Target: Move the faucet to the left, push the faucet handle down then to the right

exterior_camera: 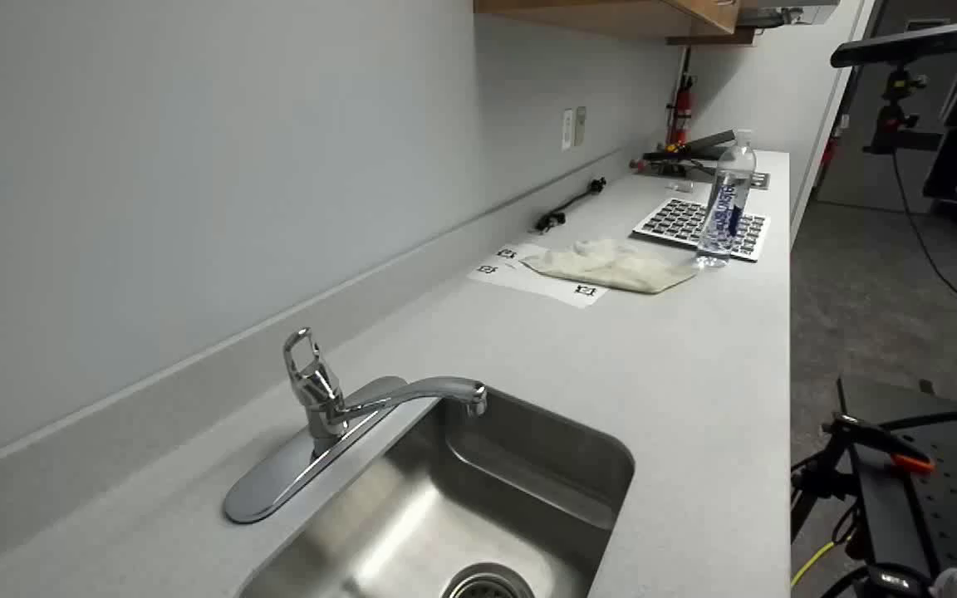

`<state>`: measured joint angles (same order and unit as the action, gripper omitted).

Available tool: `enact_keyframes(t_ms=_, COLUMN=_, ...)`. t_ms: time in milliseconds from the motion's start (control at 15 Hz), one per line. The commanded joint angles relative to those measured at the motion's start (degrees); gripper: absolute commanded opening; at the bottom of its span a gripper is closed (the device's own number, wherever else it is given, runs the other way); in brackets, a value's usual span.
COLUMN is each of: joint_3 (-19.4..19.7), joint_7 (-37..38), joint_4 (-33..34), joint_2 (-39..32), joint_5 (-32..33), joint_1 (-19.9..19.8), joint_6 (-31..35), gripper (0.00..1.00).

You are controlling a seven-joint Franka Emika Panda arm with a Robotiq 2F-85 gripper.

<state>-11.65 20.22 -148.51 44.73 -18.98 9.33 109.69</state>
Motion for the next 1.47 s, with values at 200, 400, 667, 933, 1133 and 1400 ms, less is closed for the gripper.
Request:
enact_keyframes(t_ms=200, joint_3=-0.45, joint_7=-0.34, joint_4=0.15, joint_2=0.01, joint_5=-0.34, joint_1=-0.64, joint_6=-0.29, gripper=1.00)
enact_keyframes(t_ms=400, joint_3=-0.44, joint_7=-0.34, joint_4=0.15, joint_2=0.01, joint_5=-0.34, joint_1=-0.64, joint_6=-0.29, gripper=1.00)
enact_keyframes(t_ms=667, joint_3=-0.45, joint_7=-0.34, joint_4=0.15, joint_2=0.01, joint_5=-0.34, joint_1=-0.64, joint_6=-0.29, gripper=1.00)
enact_keyframes(t_ms=933, joint_3=-0.45, joint_7=-0.34, joint_4=0.15, joint_2=0.01, joint_5=-0.34, joint_1=-0.64, joint_6=-0.29, gripper=1.00)
enact_keyframes(t_ms=1133, joint_3=-0.38, joint_7=-0.44, joint_4=0.35, joint_2=-0.44, joint_5=-0.35, joint_1=-0.73, joint_6=-0.10, gripper=1.00)
enact_keyframes(t_ms=1400, joint_3=0.18, joint_7=-1.51, joint_4=1.13, joint_2=-3.07, joint_5=0.25, joint_1=-1.55, joint_6=0.87, gripper=1.00)
